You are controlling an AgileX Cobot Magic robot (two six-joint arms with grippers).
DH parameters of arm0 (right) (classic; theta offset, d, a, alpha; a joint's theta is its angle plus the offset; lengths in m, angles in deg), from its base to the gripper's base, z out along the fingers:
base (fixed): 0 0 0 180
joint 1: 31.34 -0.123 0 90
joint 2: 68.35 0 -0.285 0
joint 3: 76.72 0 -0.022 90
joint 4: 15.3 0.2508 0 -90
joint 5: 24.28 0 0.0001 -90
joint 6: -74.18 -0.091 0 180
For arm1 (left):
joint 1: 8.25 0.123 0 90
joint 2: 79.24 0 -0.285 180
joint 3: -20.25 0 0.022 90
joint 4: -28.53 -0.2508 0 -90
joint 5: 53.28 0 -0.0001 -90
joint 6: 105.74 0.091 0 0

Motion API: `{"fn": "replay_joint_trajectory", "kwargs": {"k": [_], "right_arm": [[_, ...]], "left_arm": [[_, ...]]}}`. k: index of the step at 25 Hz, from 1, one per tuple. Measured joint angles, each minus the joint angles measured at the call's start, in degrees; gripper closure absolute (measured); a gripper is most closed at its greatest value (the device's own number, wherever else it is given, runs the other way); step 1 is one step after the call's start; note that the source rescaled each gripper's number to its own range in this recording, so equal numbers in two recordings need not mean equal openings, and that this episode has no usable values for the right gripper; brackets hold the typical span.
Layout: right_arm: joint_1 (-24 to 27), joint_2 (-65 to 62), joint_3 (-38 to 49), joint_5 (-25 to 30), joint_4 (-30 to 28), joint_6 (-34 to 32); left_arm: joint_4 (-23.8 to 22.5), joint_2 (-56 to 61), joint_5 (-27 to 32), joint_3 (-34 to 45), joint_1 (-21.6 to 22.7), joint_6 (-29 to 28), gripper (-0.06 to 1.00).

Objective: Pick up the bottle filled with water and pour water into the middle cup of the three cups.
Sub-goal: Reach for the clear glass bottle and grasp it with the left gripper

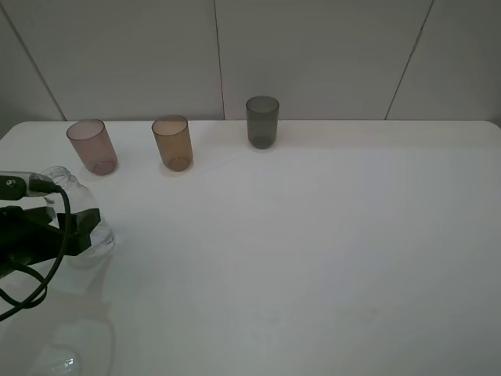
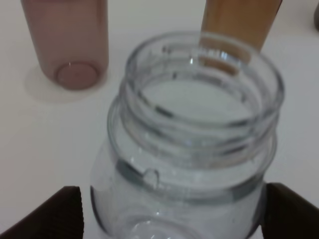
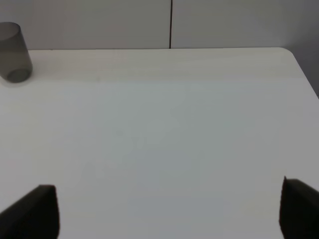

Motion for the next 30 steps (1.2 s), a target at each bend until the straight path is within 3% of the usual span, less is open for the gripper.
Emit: {"fn": "replay_joint_trajectory", "kwargs": {"k": [6,30], "right_arm": [[0.0,0.0,0.0,0.0,0.0,0.0],[0.0,0.0,0.0,0.0,0.0,0.0]], "left_arm": [[0.4,-5.4,0.0,0.0,0.0,2.0,0.3],[1.4,-5.5,-0.6,-3.9,0.0,2.1,0.3]]}}
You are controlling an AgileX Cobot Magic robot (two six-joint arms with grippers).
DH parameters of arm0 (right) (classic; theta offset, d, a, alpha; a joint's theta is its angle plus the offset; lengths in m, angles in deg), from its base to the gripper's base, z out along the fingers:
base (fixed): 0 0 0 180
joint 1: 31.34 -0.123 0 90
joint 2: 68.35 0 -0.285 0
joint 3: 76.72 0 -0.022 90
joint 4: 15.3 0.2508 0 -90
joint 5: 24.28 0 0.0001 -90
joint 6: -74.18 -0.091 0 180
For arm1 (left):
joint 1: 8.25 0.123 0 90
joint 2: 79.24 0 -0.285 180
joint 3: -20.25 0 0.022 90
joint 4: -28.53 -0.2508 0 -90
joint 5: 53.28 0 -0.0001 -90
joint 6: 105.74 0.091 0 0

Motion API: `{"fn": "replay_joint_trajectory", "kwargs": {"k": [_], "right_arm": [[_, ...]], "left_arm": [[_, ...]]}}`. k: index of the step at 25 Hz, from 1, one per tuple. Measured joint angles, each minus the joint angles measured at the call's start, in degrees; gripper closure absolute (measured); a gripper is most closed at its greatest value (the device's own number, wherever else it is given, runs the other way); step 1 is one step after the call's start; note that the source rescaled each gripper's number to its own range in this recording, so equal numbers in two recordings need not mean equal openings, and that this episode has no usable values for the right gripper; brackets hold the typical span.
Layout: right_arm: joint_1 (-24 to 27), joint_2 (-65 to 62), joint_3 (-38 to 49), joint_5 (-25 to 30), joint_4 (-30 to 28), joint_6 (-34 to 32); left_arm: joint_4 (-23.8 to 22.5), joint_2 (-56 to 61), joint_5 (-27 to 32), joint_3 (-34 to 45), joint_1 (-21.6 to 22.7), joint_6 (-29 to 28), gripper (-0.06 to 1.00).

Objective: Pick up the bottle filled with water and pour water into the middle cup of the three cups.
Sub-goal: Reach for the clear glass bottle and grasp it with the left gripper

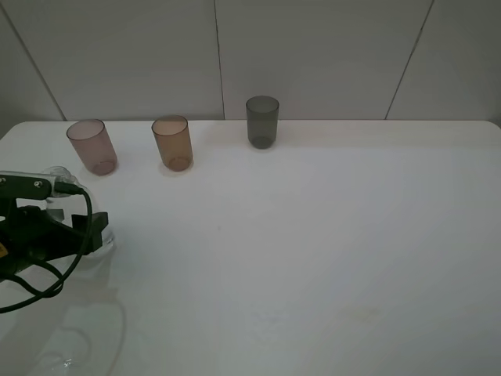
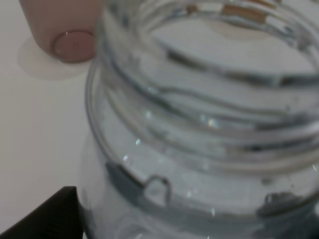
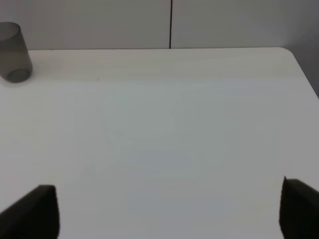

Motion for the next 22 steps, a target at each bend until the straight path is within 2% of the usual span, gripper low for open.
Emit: {"fn": "replay_joint_trajectory", "kwargs": {"k": [22], "right_arm": [[0.0,0.0,0.0,0.0,0.0,0.0]], "left_arm": [[0.6,-3.6,-0.1,-2.4,0.0,0.1,0.3]]}}
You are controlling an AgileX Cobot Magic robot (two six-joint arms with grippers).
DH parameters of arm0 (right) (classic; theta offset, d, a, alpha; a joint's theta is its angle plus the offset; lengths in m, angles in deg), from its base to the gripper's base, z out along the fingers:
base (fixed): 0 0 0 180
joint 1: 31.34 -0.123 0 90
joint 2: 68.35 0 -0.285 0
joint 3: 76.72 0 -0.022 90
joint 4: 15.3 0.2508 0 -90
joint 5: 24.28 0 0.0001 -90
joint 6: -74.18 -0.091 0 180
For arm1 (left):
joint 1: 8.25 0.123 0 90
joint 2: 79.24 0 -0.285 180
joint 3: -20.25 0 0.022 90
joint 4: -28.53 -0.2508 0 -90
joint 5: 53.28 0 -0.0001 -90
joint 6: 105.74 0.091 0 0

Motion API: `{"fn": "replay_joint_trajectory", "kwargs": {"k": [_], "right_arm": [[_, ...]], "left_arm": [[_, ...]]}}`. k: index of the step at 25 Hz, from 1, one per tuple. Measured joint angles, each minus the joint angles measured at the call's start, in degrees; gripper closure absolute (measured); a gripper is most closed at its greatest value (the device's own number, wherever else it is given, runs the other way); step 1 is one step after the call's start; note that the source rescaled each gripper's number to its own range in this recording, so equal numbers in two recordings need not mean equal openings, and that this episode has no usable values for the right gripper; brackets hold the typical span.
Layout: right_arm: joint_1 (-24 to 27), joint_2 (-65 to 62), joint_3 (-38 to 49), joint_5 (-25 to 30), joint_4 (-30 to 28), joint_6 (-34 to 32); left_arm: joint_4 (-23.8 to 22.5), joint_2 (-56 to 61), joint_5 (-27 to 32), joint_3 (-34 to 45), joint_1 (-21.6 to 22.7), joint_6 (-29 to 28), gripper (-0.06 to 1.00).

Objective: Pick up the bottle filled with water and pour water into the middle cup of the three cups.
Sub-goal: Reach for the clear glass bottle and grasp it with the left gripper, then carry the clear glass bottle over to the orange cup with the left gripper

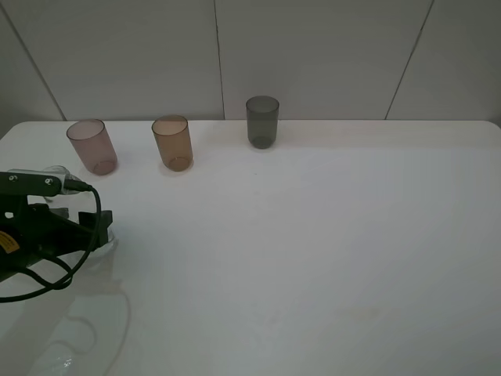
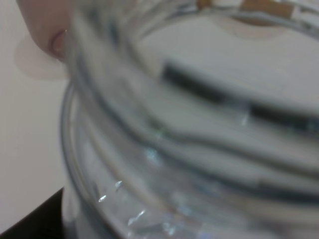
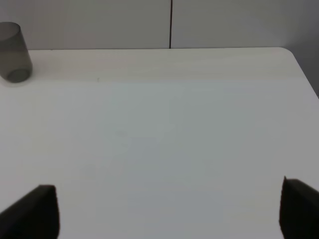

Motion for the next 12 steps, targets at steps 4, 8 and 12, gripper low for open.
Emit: {"fn": "replay_joint_trajectory", "kwargs": {"k": [4,8,12], "right_arm": [[0.0,0.0,0.0,0.0,0.0,0.0],[0.0,0.0,0.0,0.0,0.0,0.0],[0.0,0.0,0.0,0.0,0.0,0.0]], "left_arm": [[0.0,-0.6,-0.1,-1.1,0.0,0.0,0.3],[-0.1,-1.1,-0.1,-1.1,0.0,0.0,0.3],[-0.1,-1.2,-0.1,-1.1,0.0,0.0,0.58]]}}
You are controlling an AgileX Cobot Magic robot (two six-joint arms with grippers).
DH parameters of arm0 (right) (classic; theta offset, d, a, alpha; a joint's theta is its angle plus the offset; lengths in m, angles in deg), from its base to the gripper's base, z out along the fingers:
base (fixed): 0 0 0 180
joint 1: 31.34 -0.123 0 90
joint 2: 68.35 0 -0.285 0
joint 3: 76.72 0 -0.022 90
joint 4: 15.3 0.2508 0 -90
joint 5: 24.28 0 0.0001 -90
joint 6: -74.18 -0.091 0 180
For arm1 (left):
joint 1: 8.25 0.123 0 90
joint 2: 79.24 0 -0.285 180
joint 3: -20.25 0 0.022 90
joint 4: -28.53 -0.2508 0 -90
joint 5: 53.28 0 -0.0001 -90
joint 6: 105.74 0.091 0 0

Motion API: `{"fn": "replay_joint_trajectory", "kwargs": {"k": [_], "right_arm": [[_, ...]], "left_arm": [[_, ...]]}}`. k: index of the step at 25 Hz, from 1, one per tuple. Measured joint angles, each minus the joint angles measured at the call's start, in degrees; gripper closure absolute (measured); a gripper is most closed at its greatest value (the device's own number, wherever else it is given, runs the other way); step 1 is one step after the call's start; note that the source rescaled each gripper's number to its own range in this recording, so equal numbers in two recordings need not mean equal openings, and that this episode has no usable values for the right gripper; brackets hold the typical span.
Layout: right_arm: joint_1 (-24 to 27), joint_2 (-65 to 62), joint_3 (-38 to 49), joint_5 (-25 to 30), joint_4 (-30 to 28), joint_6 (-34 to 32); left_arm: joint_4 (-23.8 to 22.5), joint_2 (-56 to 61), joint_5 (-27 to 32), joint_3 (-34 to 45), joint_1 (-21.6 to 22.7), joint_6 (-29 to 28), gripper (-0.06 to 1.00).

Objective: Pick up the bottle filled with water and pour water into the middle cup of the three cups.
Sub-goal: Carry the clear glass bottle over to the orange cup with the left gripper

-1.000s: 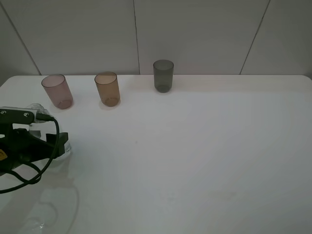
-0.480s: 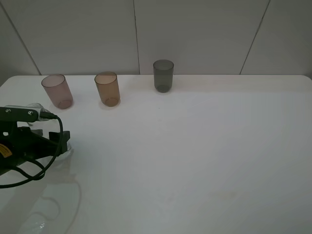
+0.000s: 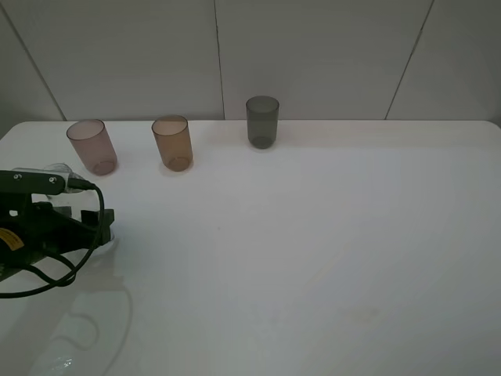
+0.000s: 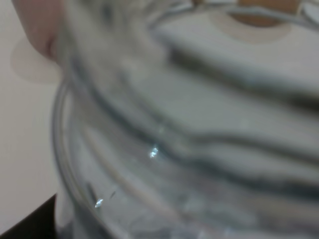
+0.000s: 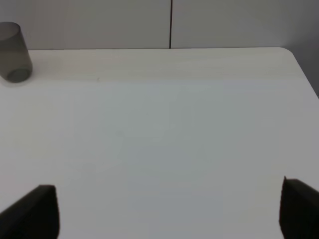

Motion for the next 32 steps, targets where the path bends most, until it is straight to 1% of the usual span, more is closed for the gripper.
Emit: {"fn": "replay_joint_trajectory", "kwargs": {"k": [1,24,28,32], "right_arm": [[0.0,0.0,0.0,0.0,0.0,0.0],[0.0,0.0,0.0,0.0,0.0,0.0],[0.0,0.0,0.0,0.0,0.0,0.0],[0.0,0.0,0.0,0.0,0.0,0.0]], "left_arm": [[0.0,0.0,0.0,0.0,0.0,0.0,0.94],[0.5,0.0,0.0,0.0,0.0,0.0,0.94],[-0.6,1.9,0.7,0.0,0.0,0.0,0.94],[-0.6,5.2,0.9,0.0,0.0,0.0,0.94]]}}
